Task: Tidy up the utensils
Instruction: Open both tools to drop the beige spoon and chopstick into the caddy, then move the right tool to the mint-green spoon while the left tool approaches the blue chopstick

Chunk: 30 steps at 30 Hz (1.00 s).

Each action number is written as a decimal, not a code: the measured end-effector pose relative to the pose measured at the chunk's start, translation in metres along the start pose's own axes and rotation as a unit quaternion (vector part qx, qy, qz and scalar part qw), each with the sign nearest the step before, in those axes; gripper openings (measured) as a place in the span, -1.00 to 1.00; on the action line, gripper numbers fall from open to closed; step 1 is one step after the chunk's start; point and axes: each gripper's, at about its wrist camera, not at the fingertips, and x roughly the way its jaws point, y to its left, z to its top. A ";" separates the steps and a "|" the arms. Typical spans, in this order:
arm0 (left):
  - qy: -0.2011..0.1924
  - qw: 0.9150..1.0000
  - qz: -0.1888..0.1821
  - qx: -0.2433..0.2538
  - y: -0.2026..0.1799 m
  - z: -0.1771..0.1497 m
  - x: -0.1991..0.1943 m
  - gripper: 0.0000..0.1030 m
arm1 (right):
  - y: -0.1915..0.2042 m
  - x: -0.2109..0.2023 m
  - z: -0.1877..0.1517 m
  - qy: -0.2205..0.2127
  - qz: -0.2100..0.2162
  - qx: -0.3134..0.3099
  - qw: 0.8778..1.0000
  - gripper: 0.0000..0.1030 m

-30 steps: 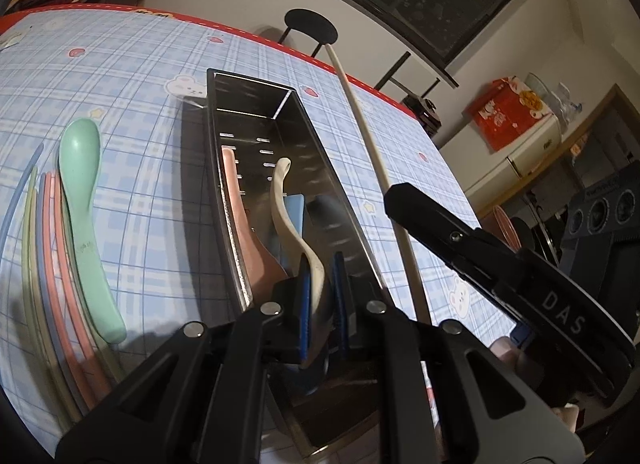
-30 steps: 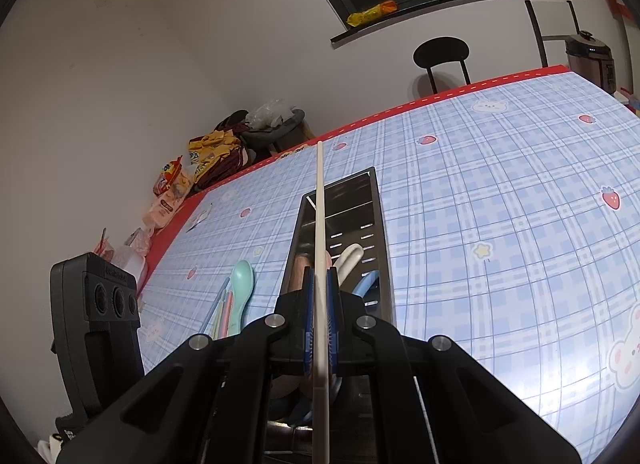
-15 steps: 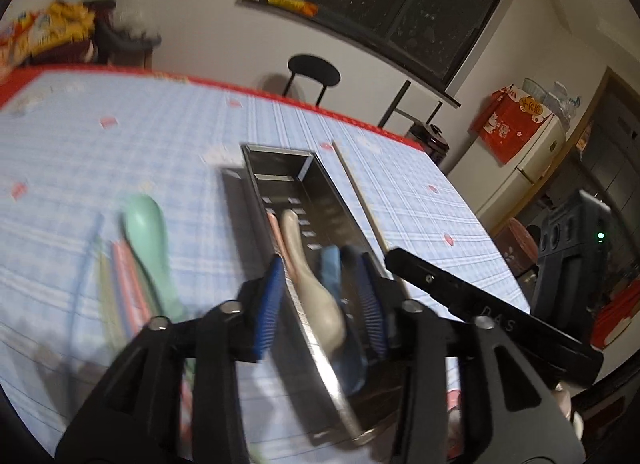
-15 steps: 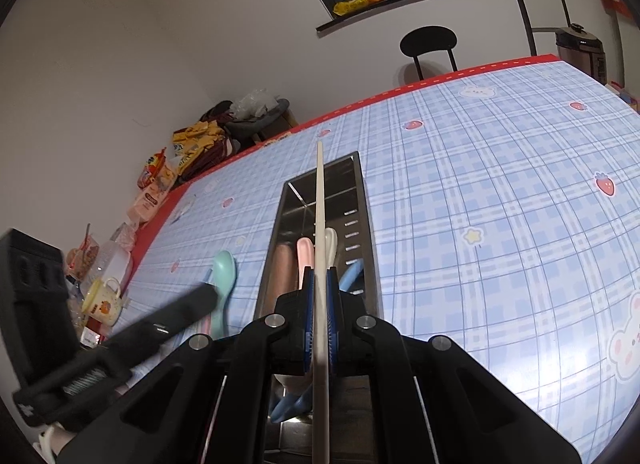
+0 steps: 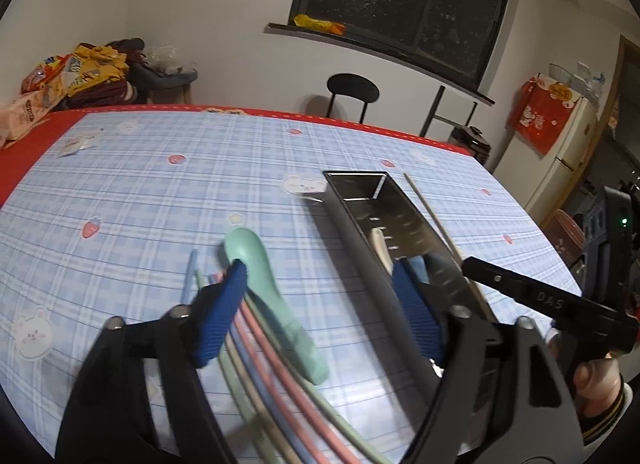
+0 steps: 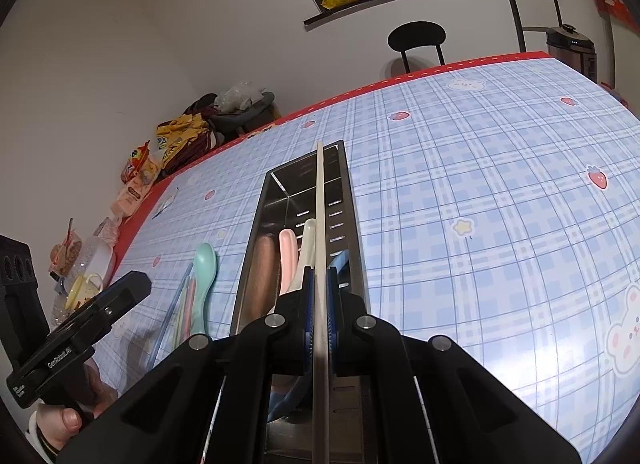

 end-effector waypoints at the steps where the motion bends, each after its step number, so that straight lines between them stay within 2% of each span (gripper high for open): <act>1: 0.000 1.000 0.004 0.003 0.001 0.000 0.001 0.47 | 0.000 0.001 0.000 0.001 -0.001 0.001 1.000 -0.86; 4: 0.001 1.000 0.008 0.006 0.003 0.001 0.003 0.49 | 0.001 -0.001 0.000 -0.003 -0.005 -0.001 1.000 -0.85; 6: 0.000 1.000 0.012 0.008 0.005 0.002 0.003 0.61 | 0.002 -0.002 0.001 -0.007 -0.006 -0.002 1.000 -0.84; 8: -0.005 1.000 0.020 0.012 0.007 0.002 0.001 0.63 | 0.002 -0.004 0.001 -0.011 -0.005 -0.002 1.000 -0.75; 10: -0.005 1.000 0.025 0.014 0.009 0.003 0.000 0.68 | 0.004 -0.007 0.001 -0.018 -0.005 -0.004 1.000 -0.47; 11: -0.005 0.999 0.029 0.014 0.011 0.004 0.000 0.79 | 0.005 -0.008 0.001 -0.022 -0.007 -0.007 1.000 -0.26; 13: -0.007 0.999 0.037 0.016 0.016 0.004 -0.002 0.81 | 0.008 -0.011 0.002 -0.032 -0.015 -0.015 0.999 0.13; 16: 0.001 0.998 0.052 0.022 0.026 0.003 -0.003 0.82 | 0.013 -0.015 0.002 -0.046 -0.019 -0.023 0.999 0.56; 20: 0.008 0.998 0.064 0.025 0.040 -0.005 -0.012 0.85 | 0.025 -0.019 -0.001 -0.059 -0.018 -0.047 0.997 0.65; 24: 0.019 0.997 0.073 0.030 0.057 -0.017 -0.026 0.85 | 0.046 -0.022 -0.008 -0.069 0.006 -0.087 0.994 0.68; 30: 0.040 0.996 0.067 0.045 0.077 -0.039 -0.043 0.85 | 0.087 -0.027 -0.025 -0.080 0.031 -0.166 0.982 0.70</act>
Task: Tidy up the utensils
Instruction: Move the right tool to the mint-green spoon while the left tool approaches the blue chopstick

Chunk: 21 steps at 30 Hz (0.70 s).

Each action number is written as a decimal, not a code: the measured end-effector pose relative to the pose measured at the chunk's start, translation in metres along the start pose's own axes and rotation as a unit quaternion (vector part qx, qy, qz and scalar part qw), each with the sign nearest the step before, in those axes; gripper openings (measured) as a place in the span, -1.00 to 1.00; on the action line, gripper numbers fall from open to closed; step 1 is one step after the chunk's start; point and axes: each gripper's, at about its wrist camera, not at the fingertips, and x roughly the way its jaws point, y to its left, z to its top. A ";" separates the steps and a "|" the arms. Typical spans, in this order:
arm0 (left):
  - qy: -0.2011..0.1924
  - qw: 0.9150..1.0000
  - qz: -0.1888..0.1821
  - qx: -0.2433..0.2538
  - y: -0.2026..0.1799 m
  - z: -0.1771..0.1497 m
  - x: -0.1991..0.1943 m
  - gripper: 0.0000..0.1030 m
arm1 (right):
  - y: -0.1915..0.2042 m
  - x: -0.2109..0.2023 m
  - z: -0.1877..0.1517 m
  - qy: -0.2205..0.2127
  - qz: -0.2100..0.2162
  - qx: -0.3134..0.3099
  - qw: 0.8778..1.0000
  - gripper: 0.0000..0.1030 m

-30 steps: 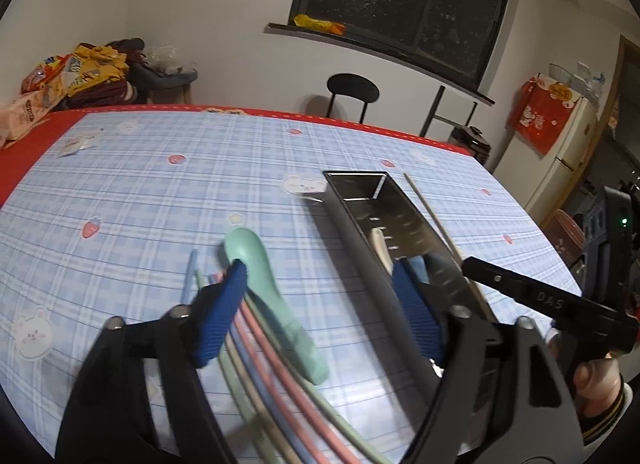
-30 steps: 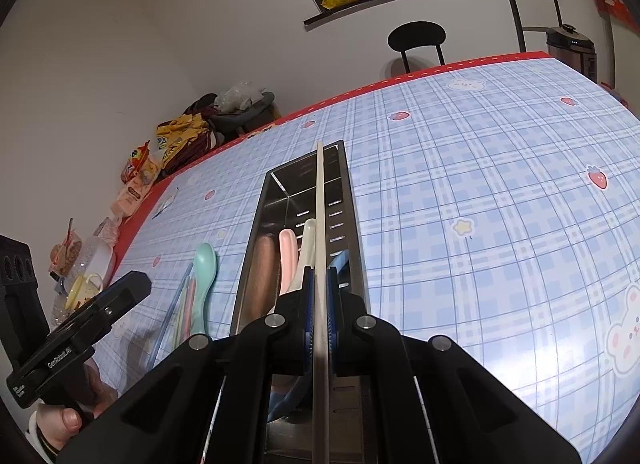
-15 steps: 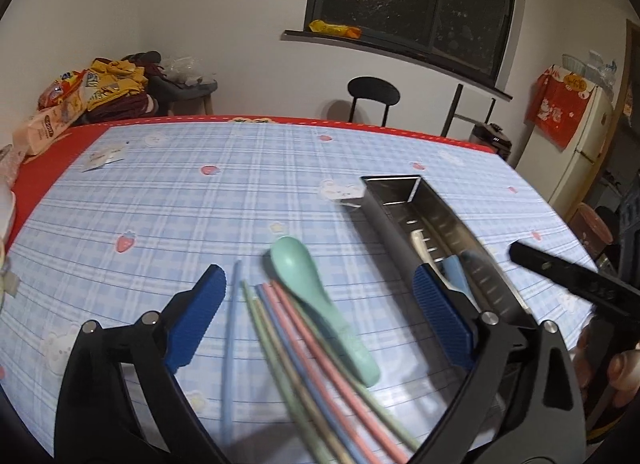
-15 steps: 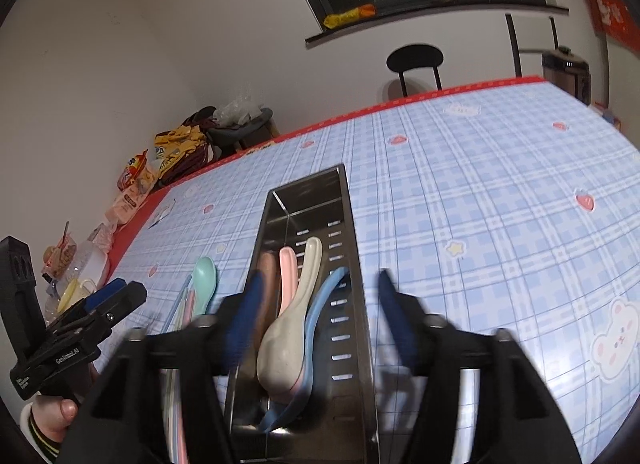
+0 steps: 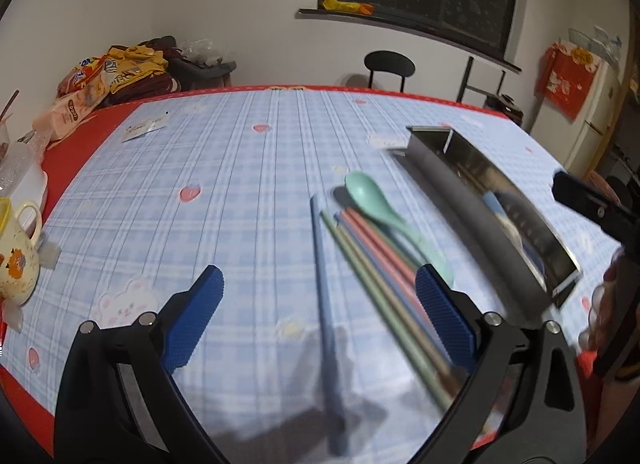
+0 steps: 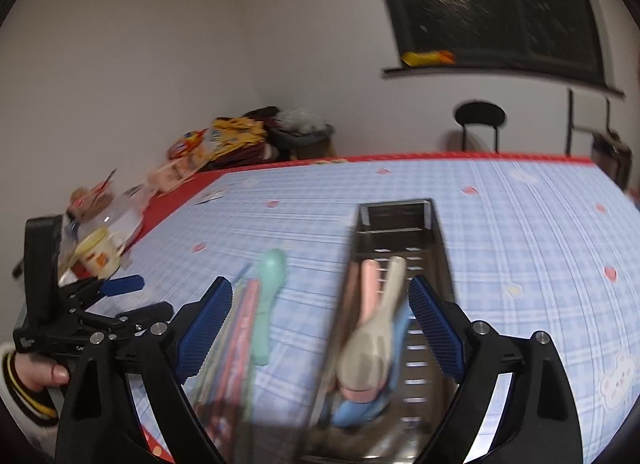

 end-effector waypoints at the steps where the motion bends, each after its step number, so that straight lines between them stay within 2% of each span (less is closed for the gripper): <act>1: 0.002 1.000 0.000 0.009 0.002 -0.005 -0.003 0.85 | 0.008 -0.001 -0.001 0.003 0.004 -0.009 1.000 0.70; 3: 0.001 1.000 -0.005 0.020 0.003 -0.011 -0.008 0.84 | 0.021 -0.001 -0.004 0.008 0.012 -0.023 1.000 0.67; 7: 0.003 0.999 -0.008 0.040 0.006 -0.018 -0.013 0.83 | 0.046 0.004 -0.007 0.028 0.035 -0.044 0.998 0.26; 10: -0.006 0.999 -0.020 0.040 0.010 -0.016 -0.016 0.79 | 0.047 0.021 -0.005 0.052 0.049 -0.005 0.997 -0.11; 12: -0.008 0.999 -0.027 0.040 0.011 -0.013 -0.015 0.69 | 0.041 0.035 -0.004 0.073 0.060 0.040 0.995 -0.26; 14: -0.001 0.999 -0.037 0.032 0.014 -0.010 -0.008 0.40 | 0.034 0.054 -0.004 0.100 0.069 0.091 0.988 -0.39; 15: 0.005 0.999 -0.044 0.026 0.016 -0.009 -0.004 0.31 | 0.034 0.061 -0.004 0.109 0.070 0.103 0.986 -0.43; 17: 0.018 0.998 -0.060 0.015 0.018 -0.005 0.008 -0.07 | 0.037 0.077 -0.002 0.125 0.058 0.110 0.984 -0.48; 19: 0.027 0.997 -0.068 0.014 0.018 -0.005 0.017 -0.23 | 0.043 0.090 -0.001 0.139 0.049 0.112 0.983 -0.49; 21: 0.040 0.996 -0.072 0.021 0.014 -0.005 0.026 -0.30 | 0.045 0.099 0.000 0.151 0.041 0.114 0.981 -0.49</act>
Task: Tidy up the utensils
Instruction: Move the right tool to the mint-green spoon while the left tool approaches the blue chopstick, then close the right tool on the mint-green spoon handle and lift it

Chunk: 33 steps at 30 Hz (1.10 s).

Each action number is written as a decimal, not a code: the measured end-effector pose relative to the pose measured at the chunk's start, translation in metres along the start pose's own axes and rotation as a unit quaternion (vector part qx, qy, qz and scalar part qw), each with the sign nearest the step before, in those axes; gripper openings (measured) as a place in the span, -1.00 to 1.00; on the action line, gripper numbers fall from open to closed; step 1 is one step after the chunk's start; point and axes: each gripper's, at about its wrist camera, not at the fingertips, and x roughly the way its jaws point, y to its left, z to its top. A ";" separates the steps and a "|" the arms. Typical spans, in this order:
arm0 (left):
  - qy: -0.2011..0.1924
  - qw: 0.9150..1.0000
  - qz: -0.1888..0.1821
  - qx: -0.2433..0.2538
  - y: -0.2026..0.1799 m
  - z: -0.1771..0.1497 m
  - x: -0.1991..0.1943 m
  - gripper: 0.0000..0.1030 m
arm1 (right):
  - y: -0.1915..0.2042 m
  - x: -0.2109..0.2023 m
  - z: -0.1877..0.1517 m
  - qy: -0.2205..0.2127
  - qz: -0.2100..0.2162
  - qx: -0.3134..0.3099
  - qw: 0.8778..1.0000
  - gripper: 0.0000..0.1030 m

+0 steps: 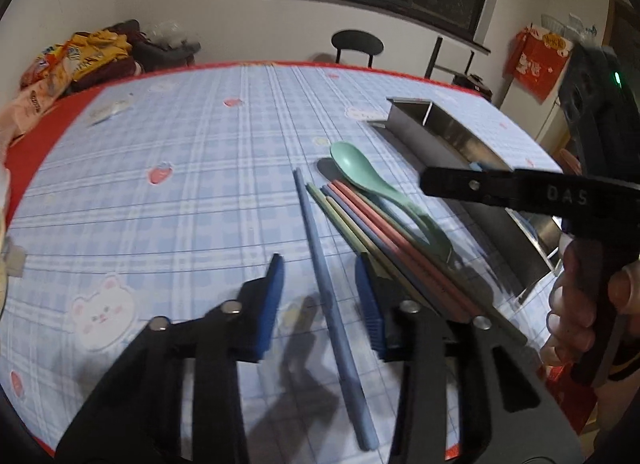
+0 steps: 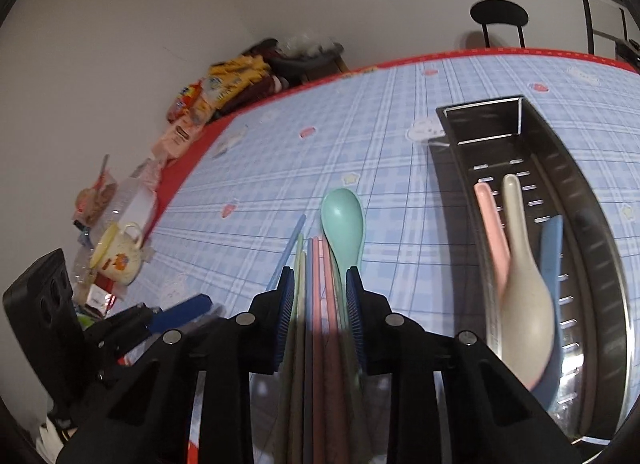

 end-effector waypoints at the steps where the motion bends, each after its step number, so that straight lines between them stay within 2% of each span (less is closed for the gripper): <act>1: 0.007 1.000 -0.001 0.004 -0.001 0.000 0.004 -0.31 | 0.001 0.005 0.002 0.007 -0.005 0.002 1.000 -0.49; 6: 0.027 0.999 0.000 0.017 -0.004 0.000 0.018 -0.34 | -0.002 0.020 0.004 0.024 -0.042 0.006 0.999 -0.53; 12: 0.044 0.999 -0.001 0.025 -0.005 -0.001 0.027 -0.34 | -0.007 0.033 0.001 0.044 -0.055 0.006 0.998 -0.53; 13: 0.044 0.999 0.000 0.026 -0.005 -0.001 0.028 -0.34 | -0.007 0.036 0.000 0.047 -0.054 0.006 0.997 -0.58; 20: 0.041 0.999 -0.002 0.024 -0.004 -0.003 0.027 -0.36 | -0.011 0.037 -0.003 0.051 -0.033 0.017 0.998 -0.76; 22: 0.040 0.999 0.004 0.028 -0.006 -0.004 0.027 -0.36 | -0.012 0.034 -0.003 0.049 -0.020 0.016 0.998 -0.87; 30: 0.038 0.998 0.029 0.041 -0.013 -0.005 0.028 -0.43 | -0.021 0.012 -0.009 0.029 0.032 0.013 0.999 -0.87; 33: 0.038 0.997 0.041 0.050 -0.015 -0.005 0.029 -0.47 | -0.023 -0.001 -0.013 0.005 0.051 0.008 0.999 -0.87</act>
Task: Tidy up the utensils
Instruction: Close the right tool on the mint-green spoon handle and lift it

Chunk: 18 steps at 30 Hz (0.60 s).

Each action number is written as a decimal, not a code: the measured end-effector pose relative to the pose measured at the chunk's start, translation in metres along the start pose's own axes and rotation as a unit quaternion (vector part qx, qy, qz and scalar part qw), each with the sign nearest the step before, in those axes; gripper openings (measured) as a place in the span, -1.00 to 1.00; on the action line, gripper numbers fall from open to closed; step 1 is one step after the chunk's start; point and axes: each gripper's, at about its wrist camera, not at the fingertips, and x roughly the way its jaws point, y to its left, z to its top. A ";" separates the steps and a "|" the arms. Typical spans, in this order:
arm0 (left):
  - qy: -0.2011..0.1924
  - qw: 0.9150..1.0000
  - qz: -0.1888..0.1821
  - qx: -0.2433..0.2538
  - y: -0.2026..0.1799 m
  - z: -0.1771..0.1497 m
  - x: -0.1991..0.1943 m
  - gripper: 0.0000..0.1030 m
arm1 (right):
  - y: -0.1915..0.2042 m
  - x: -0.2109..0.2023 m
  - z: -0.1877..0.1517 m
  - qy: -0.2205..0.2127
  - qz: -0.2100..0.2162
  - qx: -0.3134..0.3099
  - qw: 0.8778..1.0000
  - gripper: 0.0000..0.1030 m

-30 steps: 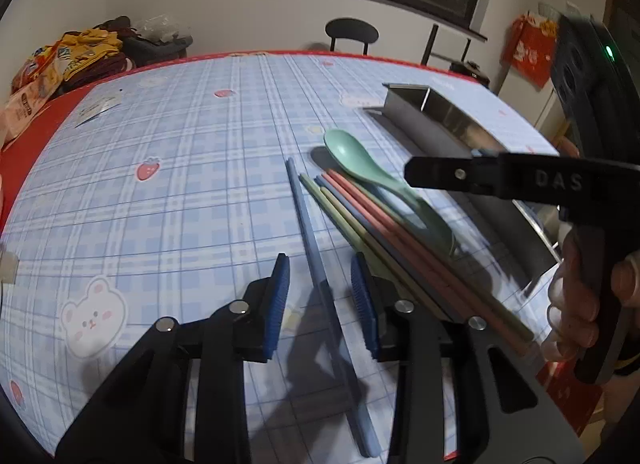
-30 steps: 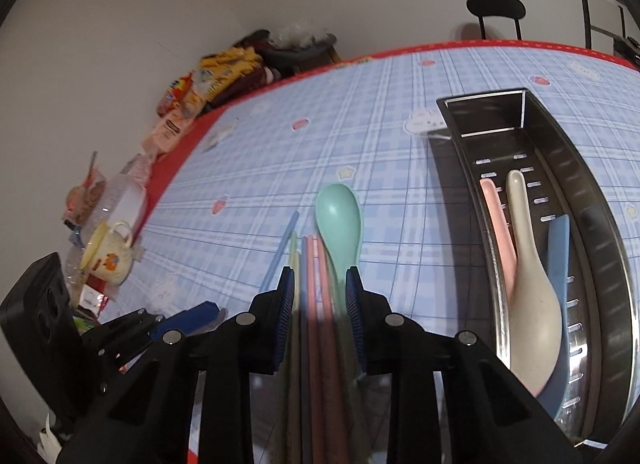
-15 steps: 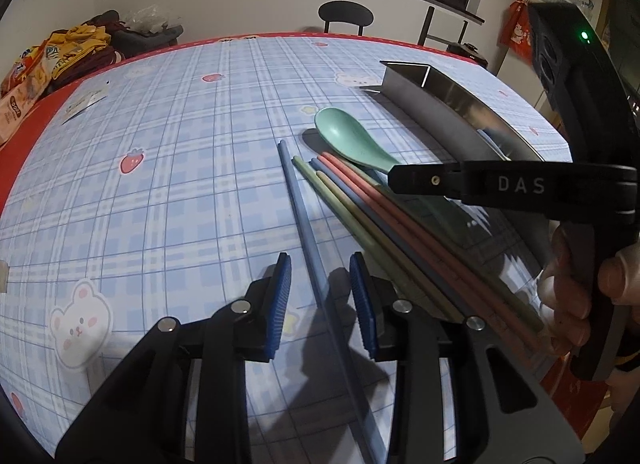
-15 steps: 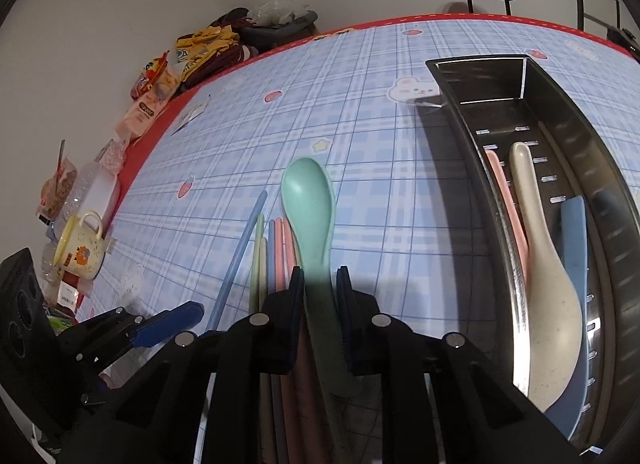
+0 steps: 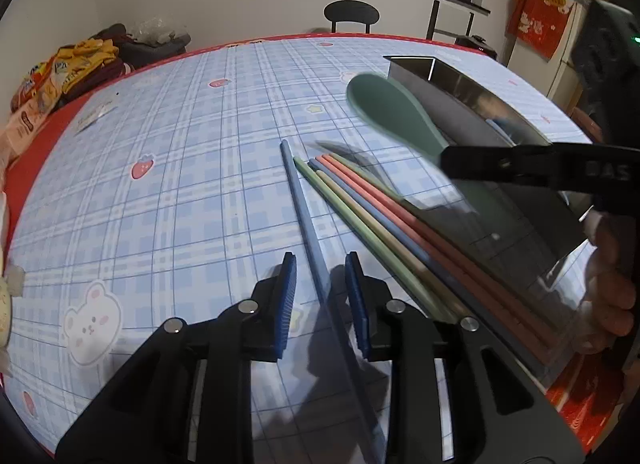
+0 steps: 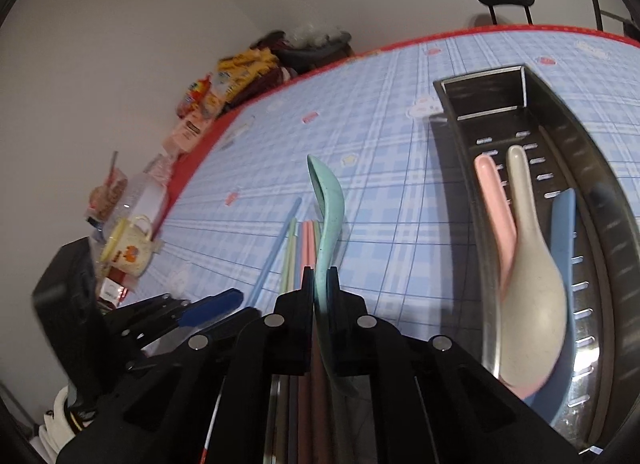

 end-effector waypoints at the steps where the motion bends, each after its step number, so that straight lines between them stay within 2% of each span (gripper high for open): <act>1: 0.000 1.000 0.009 0.004 -0.002 0.000 0.000 -0.51 | 0.000 -0.004 -0.002 -0.008 0.004 -0.004 1.000 -0.87; 3: -0.002 1.000 0.025 0.017 -0.008 0.000 0.001 -0.57 | 0.002 -0.011 -0.002 -0.016 0.008 -0.013 1.000 -0.87; 6: -0.005 0.997 0.055 0.045 -0.020 -0.002 0.001 -0.65 | 0.010 -0.030 -0.003 -0.050 0.014 -0.029 0.998 -0.87; 9: -0.007 0.993 0.091 0.076 -0.033 -0.004 0.001 -0.66 | 0.011 -0.040 -0.005 -0.068 0.005 -0.039 0.997 -0.87; 13: -0.009 0.983 0.139 0.119 -0.050 -0.007 0.005 -0.71 | -0.001 -0.050 -0.006 -0.078 0.006 -0.020 0.997 -0.87; 18: -0.009 0.983 0.139 0.119 -0.046 -0.006 0.007 -0.72 | -0.004 -0.052 -0.007 -0.083 0.008 -0.010 0.996 -0.87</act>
